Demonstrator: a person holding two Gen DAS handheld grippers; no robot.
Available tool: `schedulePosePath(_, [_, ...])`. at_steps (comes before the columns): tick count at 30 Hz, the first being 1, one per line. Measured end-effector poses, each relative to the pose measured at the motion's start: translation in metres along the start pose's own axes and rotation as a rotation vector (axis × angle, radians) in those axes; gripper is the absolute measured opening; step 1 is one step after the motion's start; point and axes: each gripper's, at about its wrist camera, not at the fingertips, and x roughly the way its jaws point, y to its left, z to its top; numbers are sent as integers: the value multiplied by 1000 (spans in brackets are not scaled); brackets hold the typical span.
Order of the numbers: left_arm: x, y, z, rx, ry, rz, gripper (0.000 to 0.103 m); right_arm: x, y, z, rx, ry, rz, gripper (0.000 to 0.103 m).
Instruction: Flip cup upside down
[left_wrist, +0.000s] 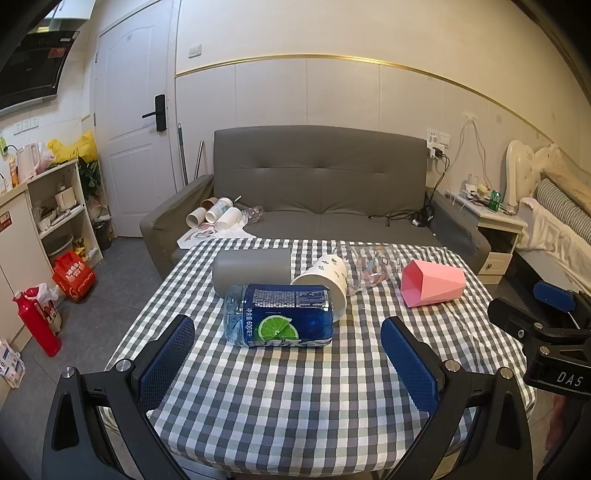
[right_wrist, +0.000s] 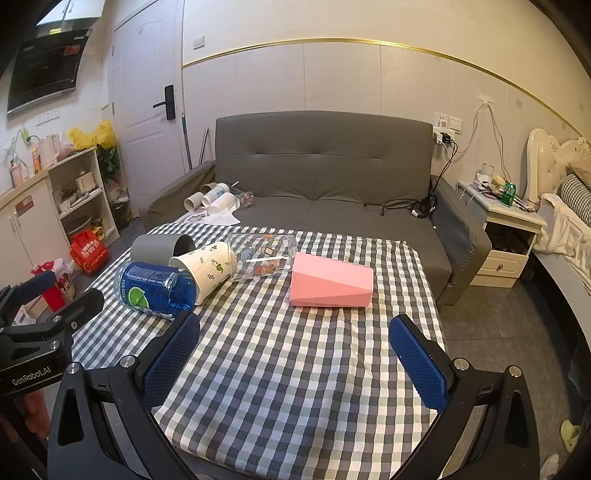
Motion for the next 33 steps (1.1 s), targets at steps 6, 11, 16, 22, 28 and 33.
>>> schedulePosePath(6, [0,0,-1,4,3,1,103,1,-1,-1,2,2,2,103])
schedulePosePath(11, [0,-1,-1,3,4,2,103,2,0,-2,4,4,3,103])
schedulePosePath(16, [0,-1,0,4,4,2,103,2,0,-1,4,4,4,103])
schedulePosePath(22, [0,-1,-1,4,4,3,103,2,0,-1,3,4,2,103])
schedulePosePath(28, [0,-1,0,4,5,3,103,2,0,-2,3,5,2,103])
schedulePosePath(33, [1,-1,0,5,4,2,103,3,0,-2,3,7,2,103])
